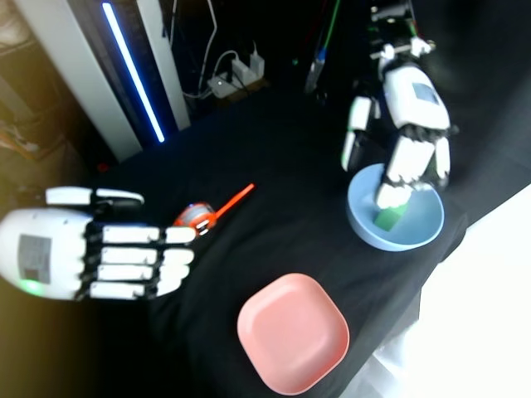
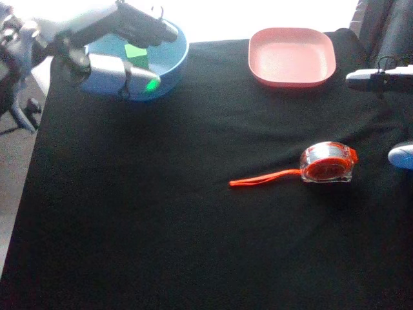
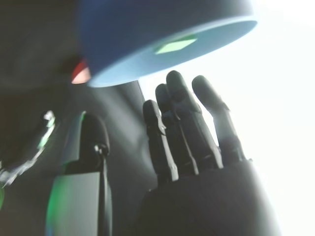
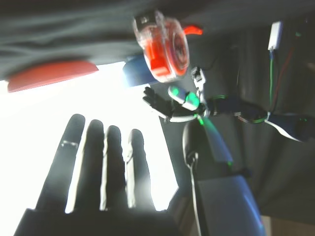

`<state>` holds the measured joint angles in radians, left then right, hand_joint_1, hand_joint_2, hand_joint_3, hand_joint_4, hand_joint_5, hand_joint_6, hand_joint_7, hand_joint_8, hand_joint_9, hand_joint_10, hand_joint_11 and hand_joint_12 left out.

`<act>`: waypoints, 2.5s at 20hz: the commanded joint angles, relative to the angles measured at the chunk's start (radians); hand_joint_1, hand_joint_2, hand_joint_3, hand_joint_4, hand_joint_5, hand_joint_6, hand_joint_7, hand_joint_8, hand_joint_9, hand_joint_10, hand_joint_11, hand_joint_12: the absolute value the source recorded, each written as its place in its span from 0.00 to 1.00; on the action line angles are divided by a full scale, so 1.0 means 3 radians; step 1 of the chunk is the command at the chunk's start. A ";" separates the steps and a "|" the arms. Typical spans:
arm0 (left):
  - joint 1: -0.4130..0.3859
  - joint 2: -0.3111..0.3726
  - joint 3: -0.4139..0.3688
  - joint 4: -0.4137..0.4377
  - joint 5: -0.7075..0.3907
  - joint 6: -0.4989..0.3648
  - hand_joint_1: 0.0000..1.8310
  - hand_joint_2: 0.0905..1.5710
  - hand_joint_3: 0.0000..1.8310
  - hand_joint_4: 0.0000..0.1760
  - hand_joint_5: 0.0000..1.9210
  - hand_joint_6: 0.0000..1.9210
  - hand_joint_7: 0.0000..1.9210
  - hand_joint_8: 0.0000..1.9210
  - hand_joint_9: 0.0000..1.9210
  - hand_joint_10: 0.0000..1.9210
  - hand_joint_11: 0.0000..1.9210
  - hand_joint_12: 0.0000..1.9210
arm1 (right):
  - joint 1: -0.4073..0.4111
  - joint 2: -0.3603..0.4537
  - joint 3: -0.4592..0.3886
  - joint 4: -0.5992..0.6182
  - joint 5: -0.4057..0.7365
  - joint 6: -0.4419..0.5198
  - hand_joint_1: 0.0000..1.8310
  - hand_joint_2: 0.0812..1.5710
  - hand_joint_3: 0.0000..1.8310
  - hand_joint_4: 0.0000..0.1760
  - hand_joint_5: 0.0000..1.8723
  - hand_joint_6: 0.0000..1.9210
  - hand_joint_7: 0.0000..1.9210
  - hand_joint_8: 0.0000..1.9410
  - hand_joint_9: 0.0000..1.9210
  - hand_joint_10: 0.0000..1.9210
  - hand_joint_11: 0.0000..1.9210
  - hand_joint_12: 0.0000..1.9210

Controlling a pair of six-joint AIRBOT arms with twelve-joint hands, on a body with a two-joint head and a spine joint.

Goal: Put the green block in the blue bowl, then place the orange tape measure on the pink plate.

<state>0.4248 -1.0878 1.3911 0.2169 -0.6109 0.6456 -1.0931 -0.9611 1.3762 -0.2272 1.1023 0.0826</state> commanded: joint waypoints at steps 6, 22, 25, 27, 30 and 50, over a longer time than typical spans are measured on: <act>0.1131 0.0739 -0.0735 -0.0639 -0.1635 0.0033 0.47 0.67 0.00 0.53 0.24 0.00 0.21 0.00 0.16 0.00 0.00 0.38 | 0.0423 -0.0031 0.0023 -0.0308 0.0132 0.0039 0.42 0.65 0.00 0.84 0.15 0.00 0.14 0.00 0.16 0.00 0.00 0.57; 0.1974 0.0758 -0.1088 -0.1196 -0.2168 0.0091 0.43 0.62 0.00 0.45 0.09 0.00 0.02 0.00 0.00 0.00 0.00 0.00 | 0.0822 -0.0428 0.0298 -0.1055 -0.0470 0.0220 0.56 0.63 0.00 0.00 0.41 0.01 0.41 0.02 0.37 0.04 0.14 0.60; 0.1988 0.0748 -0.1089 -0.1196 -0.2174 0.0069 0.40 0.62 0.00 0.47 0.09 0.00 0.02 0.00 0.00 0.00 0.00 0.00 | 0.0822 -0.0428 0.0298 -0.1076 -0.0495 0.0220 0.62 0.63 0.00 0.00 0.48 0.00 0.48 0.11 0.33 0.47 0.22 0.76; 0.1993 0.0741 -0.1089 -0.1196 -0.2176 0.0054 0.39 0.62 0.00 0.52 0.09 0.00 0.03 0.01 0.00 0.00 0.00 0.00 | 0.0822 -0.0431 0.0298 -0.1091 -0.0518 0.0220 0.61 0.70 0.00 0.00 0.51 0.50 0.44 0.29 0.31 0.62 0.26 0.79; 0.1996 0.0737 -0.1089 -0.1196 -0.2194 0.0040 0.37 0.61 0.00 0.62 0.10 0.00 0.04 0.01 0.00 0.00 0.00 0.00 | 0.0822 -0.0452 0.0316 -0.1100 -0.0558 0.0220 0.62 0.70 0.00 0.00 0.50 0.54 0.34 0.63 0.29 0.81 0.28 0.95; 0.2068 0.0714 -0.1098 -0.1208 -0.2264 -0.0017 0.31 0.61 0.00 0.19 0.13 0.00 0.07 0.00 0.03 0.01 0.01 0.01 | 0.1164 -0.0363 0.0340 -0.0898 -0.0243 0.0257 0.69 0.65 0.00 0.00 0.58 0.44 0.65 0.28 0.69 0.48 0.57 0.78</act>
<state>1.0523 -0.8700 1.0622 -0.1303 -1.1641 0.6495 -0.7620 -1.0725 1.4761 -0.5617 0.9260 0.1535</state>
